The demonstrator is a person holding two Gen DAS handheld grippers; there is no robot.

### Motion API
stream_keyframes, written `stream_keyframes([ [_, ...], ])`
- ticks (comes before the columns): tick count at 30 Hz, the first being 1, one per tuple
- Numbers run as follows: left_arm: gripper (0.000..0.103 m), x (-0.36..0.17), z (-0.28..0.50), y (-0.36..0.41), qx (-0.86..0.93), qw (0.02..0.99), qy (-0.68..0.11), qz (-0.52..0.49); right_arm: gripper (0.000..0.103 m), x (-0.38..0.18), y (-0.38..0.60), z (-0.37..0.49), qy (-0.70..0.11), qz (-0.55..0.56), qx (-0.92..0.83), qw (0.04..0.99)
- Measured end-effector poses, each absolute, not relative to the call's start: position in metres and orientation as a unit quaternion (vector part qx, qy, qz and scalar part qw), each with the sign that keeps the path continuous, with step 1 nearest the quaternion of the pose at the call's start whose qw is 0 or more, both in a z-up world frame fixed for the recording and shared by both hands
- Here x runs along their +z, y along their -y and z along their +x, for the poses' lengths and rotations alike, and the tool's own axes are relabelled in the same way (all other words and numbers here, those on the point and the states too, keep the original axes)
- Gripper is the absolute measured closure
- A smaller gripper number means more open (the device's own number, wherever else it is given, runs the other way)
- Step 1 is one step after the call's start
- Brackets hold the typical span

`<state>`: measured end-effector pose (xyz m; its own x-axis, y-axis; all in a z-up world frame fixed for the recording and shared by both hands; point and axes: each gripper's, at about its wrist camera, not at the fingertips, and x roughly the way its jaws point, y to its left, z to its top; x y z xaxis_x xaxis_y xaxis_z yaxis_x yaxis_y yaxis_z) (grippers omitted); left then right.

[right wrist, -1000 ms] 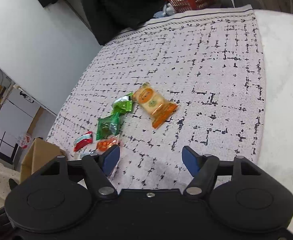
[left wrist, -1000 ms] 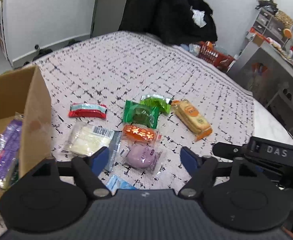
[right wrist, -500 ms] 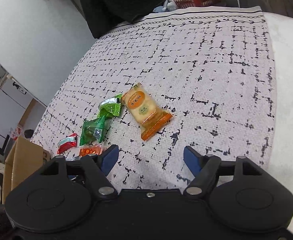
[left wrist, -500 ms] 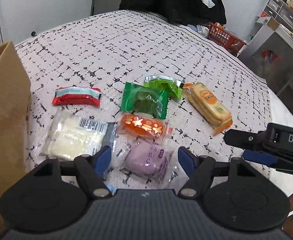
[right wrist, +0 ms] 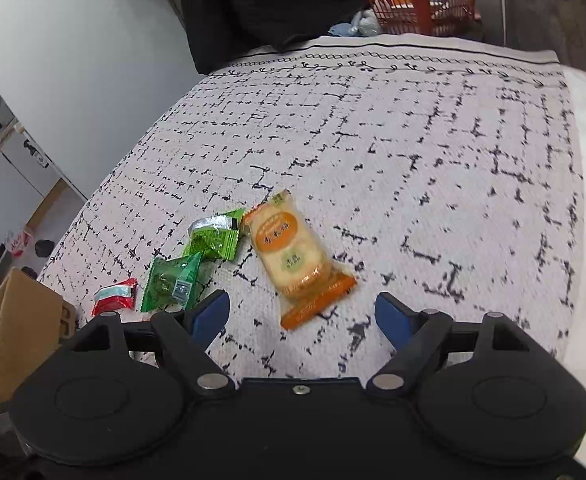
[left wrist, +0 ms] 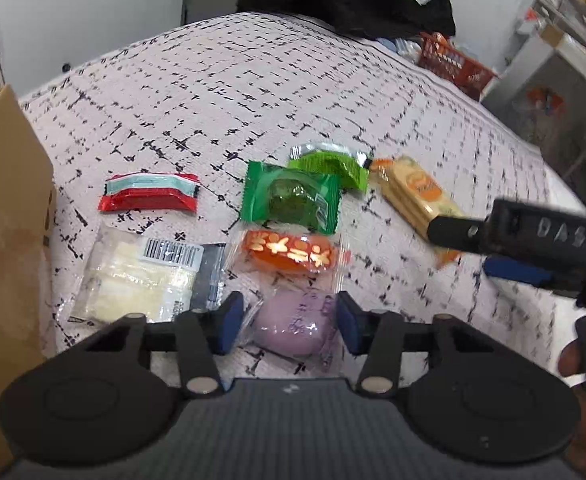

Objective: Organize snacks
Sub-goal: 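Grasp the purple round cake with the left gripper while the right grasps the orange-wrapped pastry, then carry both snacks over the box, opening the left gripper then the right gripper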

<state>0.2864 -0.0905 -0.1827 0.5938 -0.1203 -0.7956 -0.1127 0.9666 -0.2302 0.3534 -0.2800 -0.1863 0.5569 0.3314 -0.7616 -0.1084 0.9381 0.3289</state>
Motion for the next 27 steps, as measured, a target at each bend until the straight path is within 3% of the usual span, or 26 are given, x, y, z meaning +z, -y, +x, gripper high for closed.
stream_keyframes([
  [13, 0.062, -0.163, 0.284, 0.071, 0.023, 0.883, -0.436, -0.171, 0.025, -0.195, 0.260, 0.371, -0.430, 0.057, 0.131, 0.891],
  [15, 0.062, -0.160, 0.283, 0.070, 0.023, 0.883, -0.434, -0.175, 0.034, -0.197, 0.256, 0.372, -0.428, 0.046, 0.132, 0.893],
  [17, 0.062, -0.157, 0.282, 0.069, 0.022, 0.884, -0.432, -0.178, 0.058, -0.197, 0.253, 0.371, -0.429, 0.033, 0.131, 0.893],
  [21, 0.062, -0.150, 0.278, 0.069, 0.021, 0.886, -0.427, -0.179, 0.068, -0.194, 0.254, 0.364, -0.439, 0.036, 0.140, 0.887],
  [27, 0.062, -0.136, 0.266, 0.066, 0.015, 0.891, -0.414, -0.184, 0.069, -0.181, 0.259, 0.345, -0.457, 0.067, 0.133, 0.877],
])
